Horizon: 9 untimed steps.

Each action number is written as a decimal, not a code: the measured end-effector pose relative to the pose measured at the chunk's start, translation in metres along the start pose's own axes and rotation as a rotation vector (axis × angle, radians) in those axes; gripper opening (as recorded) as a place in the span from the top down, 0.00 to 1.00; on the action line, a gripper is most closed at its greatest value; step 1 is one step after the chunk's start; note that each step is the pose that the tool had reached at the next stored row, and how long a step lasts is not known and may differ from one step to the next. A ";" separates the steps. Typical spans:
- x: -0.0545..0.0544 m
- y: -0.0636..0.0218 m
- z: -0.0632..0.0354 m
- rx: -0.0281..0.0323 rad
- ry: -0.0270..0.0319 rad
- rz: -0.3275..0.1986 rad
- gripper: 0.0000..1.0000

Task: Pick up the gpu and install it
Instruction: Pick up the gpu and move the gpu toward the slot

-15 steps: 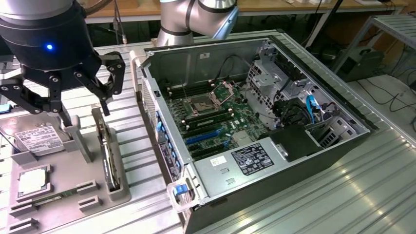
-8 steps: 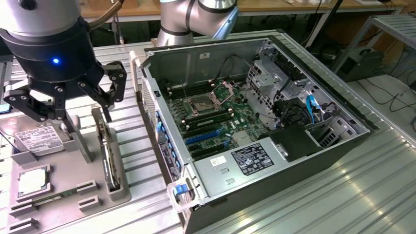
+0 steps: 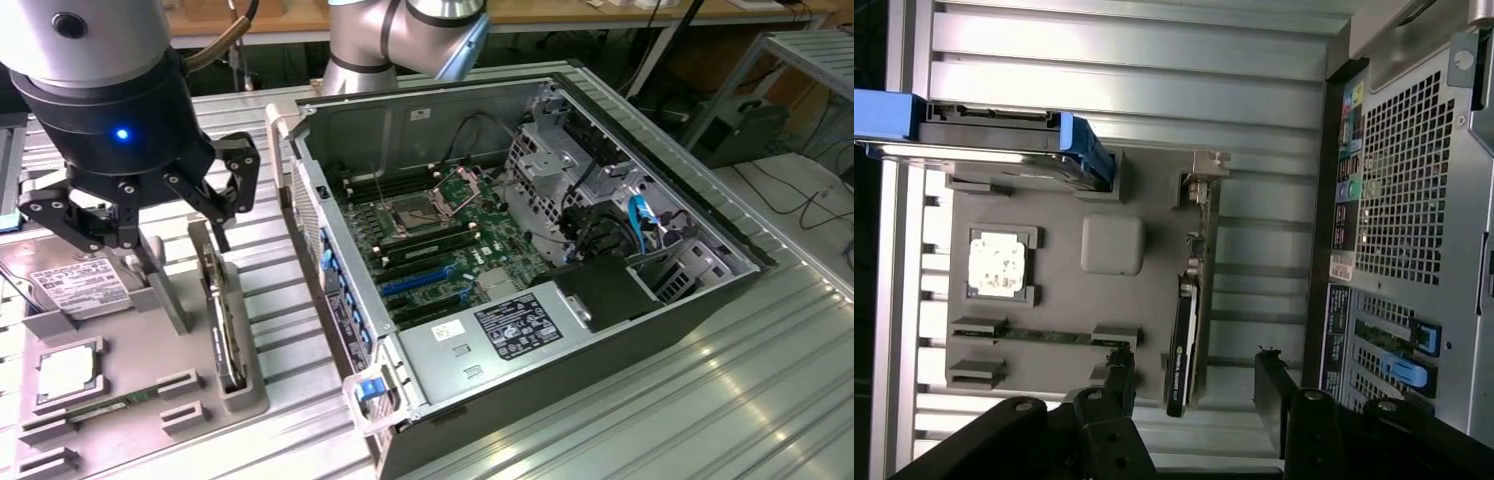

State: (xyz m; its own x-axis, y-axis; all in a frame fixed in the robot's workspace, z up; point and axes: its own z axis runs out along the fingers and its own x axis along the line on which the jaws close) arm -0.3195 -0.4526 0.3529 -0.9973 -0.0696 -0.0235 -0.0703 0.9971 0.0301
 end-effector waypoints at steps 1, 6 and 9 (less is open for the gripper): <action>0.000 0.0007 0.0015 -0.0001 -0.0002 0.000 0.40; 0.000 0.0032 0.0078 0.0002 0.0000 0.000 0.40; 0.000 0.0060 0.0126 0.0001 0.0000 0.000 0.40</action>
State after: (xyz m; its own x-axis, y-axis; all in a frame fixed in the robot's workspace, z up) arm -0.3195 -0.4462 0.3406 -0.9973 -0.0696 -0.0236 -0.0703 0.9971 0.0299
